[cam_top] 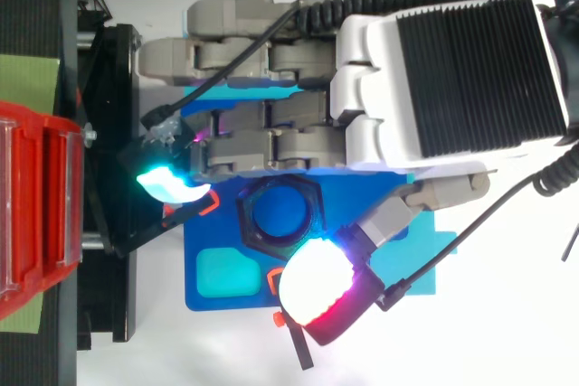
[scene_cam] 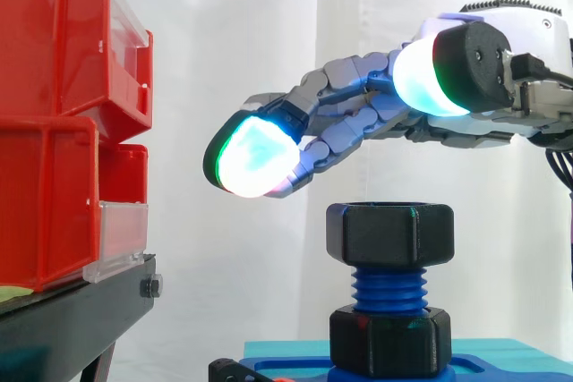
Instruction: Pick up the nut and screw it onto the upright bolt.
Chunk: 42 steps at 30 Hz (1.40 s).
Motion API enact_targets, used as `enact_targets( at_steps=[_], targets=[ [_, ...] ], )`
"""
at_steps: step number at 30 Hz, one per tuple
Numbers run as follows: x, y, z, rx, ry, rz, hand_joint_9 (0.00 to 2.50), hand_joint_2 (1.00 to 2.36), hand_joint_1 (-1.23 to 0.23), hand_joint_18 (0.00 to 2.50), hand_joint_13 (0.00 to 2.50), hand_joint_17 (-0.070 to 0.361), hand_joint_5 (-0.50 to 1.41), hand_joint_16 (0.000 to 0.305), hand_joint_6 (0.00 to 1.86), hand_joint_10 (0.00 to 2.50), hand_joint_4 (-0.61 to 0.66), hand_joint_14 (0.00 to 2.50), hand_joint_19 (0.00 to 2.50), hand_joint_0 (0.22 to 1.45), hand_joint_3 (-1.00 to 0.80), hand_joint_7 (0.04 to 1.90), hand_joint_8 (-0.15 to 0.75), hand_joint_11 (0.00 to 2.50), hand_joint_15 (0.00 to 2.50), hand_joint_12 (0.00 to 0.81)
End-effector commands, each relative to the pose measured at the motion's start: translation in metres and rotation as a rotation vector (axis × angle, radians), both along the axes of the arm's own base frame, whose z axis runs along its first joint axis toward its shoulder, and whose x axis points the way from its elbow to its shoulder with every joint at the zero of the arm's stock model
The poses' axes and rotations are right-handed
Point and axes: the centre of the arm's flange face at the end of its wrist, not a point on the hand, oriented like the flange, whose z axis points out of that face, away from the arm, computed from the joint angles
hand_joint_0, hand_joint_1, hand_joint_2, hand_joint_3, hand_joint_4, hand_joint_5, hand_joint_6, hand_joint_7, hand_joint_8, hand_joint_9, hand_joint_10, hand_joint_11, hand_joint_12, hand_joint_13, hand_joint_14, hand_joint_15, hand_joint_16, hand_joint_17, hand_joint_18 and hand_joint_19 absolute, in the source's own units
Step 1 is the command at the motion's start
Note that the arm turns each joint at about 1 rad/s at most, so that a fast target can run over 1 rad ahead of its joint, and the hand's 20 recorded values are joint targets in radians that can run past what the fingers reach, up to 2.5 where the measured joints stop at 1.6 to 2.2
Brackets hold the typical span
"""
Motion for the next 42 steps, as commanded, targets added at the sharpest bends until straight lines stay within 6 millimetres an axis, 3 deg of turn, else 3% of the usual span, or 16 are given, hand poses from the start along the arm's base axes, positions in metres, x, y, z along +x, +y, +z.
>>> enact_targets(
  at_steps=[1,13,30,39,42],
  targets=[
    [-0.001,0.001,-0.003,0.0,0.017,0.0,0.47,1.0,-0.1,0.0,0.16,0.068,-0.14,0.03,0.5,0.0,0.15,0.0,0.0,0.47,-0.5,0.74,0.192,0.0,0.0,0.282],
    [-0.006,0.001,-0.006,-0.004,0.06,0.006,0.59,1.0,-0.14,0.0,0.28,0.059,-0.09,0.026,0.5,0.0,0.22,0.0,0.0,0.49,-0.5,0.99,0.21,0.0,0.0,0.265],
    [-0.008,-0.004,-0.008,-0.005,0.078,0.001,0.78,1.0,-0.21,0.07,0.5,0.03,-0.03,0.013,0.5,0.0,0.16,0.0,0.0,0.52,-0.5,1.35,0.232,0.0,0.0,0.2],
    [-0.01,-0.016,-0.008,-0.006,0.078,0.003,0.88,1.0,-0.24,0.2,0.62,0.023,-0.01,0.01,0.5,0.0,0.15,0.0,0.0,0.53,-0.5,1.47,0.241,0.0,0.0,0.18],
    [-0.011,-0.022,-0.008,-0.006,0.078,0.004,0.9,1.0,-0.19,0.23,0.65,0.025,0.0,0.011,0.5,0.0,0.13,0.0,0.0,0.51,-0.5,1.52,0.245,0.0,0.0,0.182]
  ],
)
